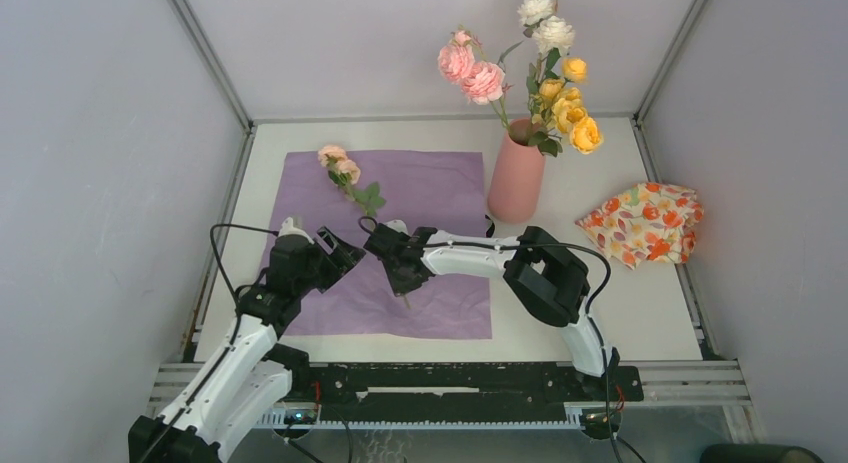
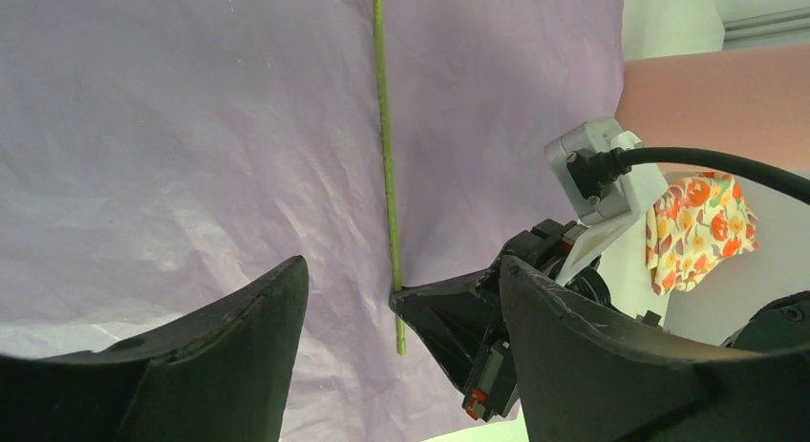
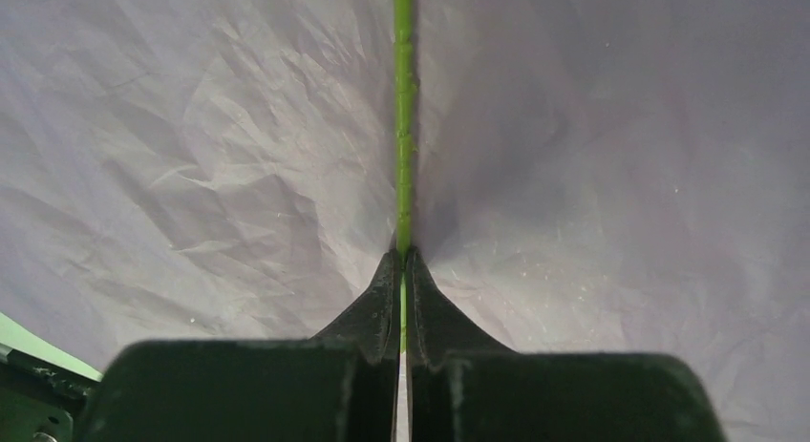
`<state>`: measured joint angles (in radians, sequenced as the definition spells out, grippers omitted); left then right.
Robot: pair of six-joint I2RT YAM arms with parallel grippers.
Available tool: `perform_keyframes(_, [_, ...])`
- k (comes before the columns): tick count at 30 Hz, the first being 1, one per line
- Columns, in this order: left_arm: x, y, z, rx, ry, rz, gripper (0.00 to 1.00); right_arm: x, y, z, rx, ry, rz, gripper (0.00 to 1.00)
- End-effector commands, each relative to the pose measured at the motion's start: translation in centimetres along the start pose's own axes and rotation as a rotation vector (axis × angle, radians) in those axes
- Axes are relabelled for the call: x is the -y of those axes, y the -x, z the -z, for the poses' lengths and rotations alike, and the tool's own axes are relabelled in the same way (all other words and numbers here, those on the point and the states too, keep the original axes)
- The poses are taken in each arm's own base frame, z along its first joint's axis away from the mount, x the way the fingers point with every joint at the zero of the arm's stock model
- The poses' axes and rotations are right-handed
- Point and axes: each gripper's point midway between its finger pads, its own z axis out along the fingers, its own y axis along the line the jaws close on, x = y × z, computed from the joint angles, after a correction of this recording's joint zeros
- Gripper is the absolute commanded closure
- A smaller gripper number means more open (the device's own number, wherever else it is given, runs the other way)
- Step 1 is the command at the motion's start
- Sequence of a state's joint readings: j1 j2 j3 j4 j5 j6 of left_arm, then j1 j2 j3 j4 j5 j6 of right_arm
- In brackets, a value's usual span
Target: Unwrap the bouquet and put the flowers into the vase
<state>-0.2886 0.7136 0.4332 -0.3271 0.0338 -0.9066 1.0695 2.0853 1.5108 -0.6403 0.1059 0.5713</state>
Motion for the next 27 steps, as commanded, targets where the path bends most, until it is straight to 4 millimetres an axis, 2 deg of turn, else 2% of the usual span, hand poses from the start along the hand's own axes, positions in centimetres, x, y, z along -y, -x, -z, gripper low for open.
perform_keyframes(1, [0.3,-0.5,-0.3,-0.023,-0.051,-0.012,0.22,0.7,-0.9,-0.3,-0.012,-0.051,0.018,1.00])
perform_keyframes(9, [2.2,-1.9,-1.2,-0.075,-0.223,0.053,0.21,-1.7,2.0,5.4,0.075,0.155,-0.023,1.00])
perform_keyframes(15, [2.3,-2.4,-2.0,-0.094,-0.252,0.079,0.21,-3.5,2.3,8.3,0.087,0.294,-0.038,1.00])
perform_keyframes(19, [2.4,-3.0,-2.8,-0.123,-0.274,0.109,0.21,-4.5,2.2,9.3,0.085,0.355,-0.039,1.00])
perform_keyframes(24, [2.7,-3.2,-3.6,-0.139,-0.293,0.123,0.22,-5.0,2.1,9.4,0.077,0.381,-0.040,1.00])
perform_keyframes(27, [2.4,-3.5,-4.2,-0.151,-0.287,0.118,0.30,-5.3,2.1,9.5,0.074,0.395,-0.039,1.00])
